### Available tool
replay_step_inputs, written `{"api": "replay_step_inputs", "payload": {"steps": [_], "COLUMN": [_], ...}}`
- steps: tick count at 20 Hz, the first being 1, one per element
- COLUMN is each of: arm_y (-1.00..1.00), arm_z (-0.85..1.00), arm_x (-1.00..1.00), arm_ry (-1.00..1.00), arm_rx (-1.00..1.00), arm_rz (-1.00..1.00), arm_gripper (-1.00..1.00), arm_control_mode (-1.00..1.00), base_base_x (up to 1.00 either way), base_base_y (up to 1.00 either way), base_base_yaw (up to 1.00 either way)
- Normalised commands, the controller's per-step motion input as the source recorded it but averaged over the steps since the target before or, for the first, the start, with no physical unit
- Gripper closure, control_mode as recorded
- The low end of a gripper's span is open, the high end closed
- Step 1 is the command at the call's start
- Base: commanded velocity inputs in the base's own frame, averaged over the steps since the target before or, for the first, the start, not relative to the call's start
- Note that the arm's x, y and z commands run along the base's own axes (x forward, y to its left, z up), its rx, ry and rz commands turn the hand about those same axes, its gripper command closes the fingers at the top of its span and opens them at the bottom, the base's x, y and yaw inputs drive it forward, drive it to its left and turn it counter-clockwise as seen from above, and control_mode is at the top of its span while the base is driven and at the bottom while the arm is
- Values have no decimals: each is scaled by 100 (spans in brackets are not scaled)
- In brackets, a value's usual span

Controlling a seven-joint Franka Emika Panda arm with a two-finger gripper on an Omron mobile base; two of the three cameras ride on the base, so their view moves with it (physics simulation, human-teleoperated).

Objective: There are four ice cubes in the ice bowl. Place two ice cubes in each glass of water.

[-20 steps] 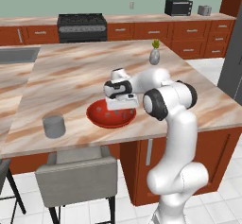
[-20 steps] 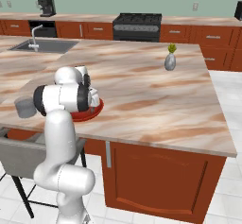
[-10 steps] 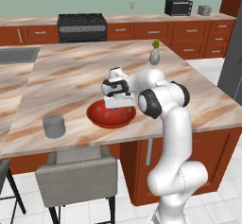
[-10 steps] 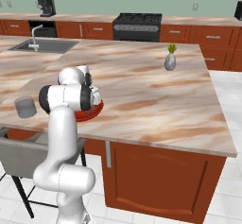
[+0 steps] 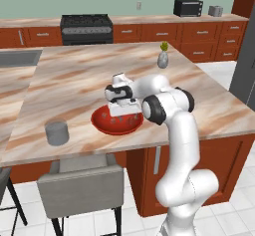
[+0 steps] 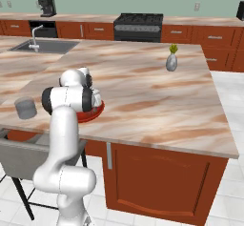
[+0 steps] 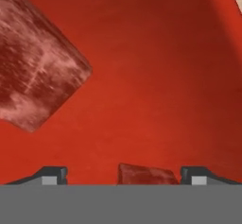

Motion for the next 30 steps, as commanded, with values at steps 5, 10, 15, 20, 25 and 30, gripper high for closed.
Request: {"api": "replay_step_inputs", "payload": {"steps": [5,10,15,20,25,30], "arm_y": [0,-44,-33,15,80,100], "arm_z": [-31,-21,2,85,100,27], "arm_x": [-2,-61,-76,-44,-2,-9], "arm_ry": [10,7,-1,-26,-35,-35], "arm_rx": [-3,0,2,10,1,3], "arm_rz": [0,-1,0,-3,-9,-7], "arm_gripper": [100,100,100,100,100,100], "arm_control_mode": [-100,-100,-100,-100,-100,-100], "base_base_x": [0,0,0,0,0,0], "base_base_y": [0,0,0,0,0,0], "base_base_yaw": [0,0,0,0,0,0]}}
